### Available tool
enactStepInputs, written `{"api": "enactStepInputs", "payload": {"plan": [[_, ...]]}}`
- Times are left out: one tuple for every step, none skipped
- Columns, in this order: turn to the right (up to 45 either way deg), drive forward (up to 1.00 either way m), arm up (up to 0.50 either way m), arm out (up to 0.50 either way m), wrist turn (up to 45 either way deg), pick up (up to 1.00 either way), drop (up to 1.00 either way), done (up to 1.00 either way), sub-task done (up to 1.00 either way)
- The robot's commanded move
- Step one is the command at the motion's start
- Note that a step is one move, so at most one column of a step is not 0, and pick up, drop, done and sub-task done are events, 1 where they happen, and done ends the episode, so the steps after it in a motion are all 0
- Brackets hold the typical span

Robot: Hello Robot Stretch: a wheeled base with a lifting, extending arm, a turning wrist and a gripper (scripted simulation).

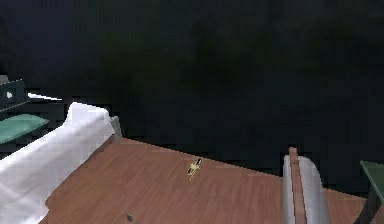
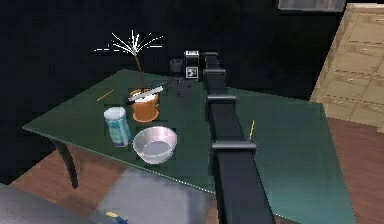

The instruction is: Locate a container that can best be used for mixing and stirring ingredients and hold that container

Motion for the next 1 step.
{"api": "enactStepInputs", "payload": {"plan": [[0.0,0.00,-0.30,0.00,0.0,0.00,0.00,0.00,0.00]]}}
